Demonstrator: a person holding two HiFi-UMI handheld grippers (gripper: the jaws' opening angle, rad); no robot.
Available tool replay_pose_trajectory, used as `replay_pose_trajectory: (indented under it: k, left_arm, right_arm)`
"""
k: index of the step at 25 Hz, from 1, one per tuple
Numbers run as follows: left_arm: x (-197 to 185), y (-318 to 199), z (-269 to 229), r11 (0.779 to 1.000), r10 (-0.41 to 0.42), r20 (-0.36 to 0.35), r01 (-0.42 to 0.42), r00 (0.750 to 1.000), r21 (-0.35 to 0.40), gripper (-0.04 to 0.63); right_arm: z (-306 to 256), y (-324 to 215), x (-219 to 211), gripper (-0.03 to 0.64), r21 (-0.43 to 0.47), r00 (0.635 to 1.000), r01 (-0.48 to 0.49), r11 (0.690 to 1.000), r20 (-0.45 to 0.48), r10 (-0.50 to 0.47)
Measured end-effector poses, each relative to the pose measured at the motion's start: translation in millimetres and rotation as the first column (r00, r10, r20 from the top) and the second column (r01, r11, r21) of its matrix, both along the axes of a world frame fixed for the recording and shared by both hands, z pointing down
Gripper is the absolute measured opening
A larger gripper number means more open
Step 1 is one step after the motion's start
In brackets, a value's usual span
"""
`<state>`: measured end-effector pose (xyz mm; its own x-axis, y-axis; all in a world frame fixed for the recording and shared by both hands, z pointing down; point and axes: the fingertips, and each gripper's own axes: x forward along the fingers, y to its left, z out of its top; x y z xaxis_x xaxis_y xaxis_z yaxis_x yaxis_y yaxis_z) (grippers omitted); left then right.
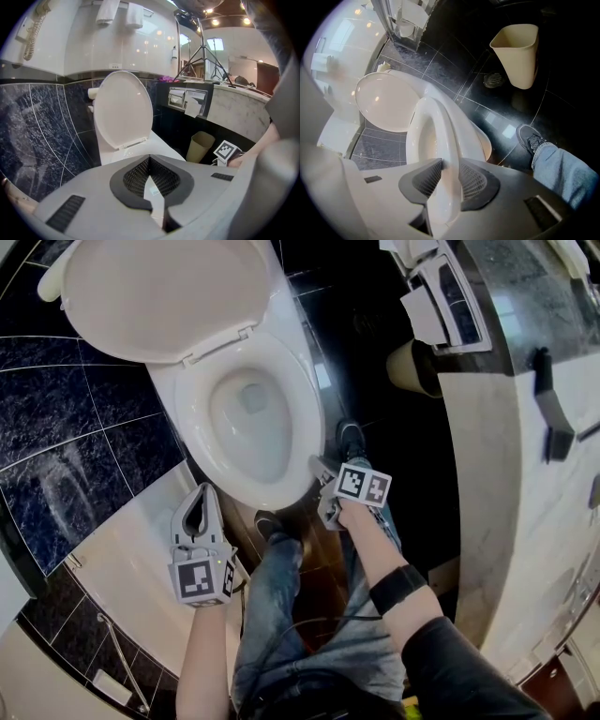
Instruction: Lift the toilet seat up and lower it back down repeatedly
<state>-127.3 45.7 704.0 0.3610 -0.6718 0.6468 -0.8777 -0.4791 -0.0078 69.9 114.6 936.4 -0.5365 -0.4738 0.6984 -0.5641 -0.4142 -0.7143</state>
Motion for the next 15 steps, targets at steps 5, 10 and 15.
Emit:
replay_pose_trajectory:
  k: [5,10,15]
  left_arm:
    - [-3.2,0.7,-1.0,1.000,-0.020,0.002,0.020,1.000,0.022,0.000]
    - [3.5,6.6,-10.0,0.999,-0.032,0.000,0.032,0.999,-0.006,0.000]
    - [7.2,31.5,-17.2,0.997,-0.042,-0.004,0.042,0.999,-0.058,0.000]
  right_arm:
    - [-11.2,-0.2,1.0,0.123,-0.008,1.000,-0.008,1.000,0.022,0.009]
    - [-30.2,-0.8,1.9,0.117,-0.015,0.999,-0.011,1.000,0.040,0.011]
    - [-53.2,-3.8,3.2,0.112,-0.024,0.998,0.001,1.000,0.067,0.001]
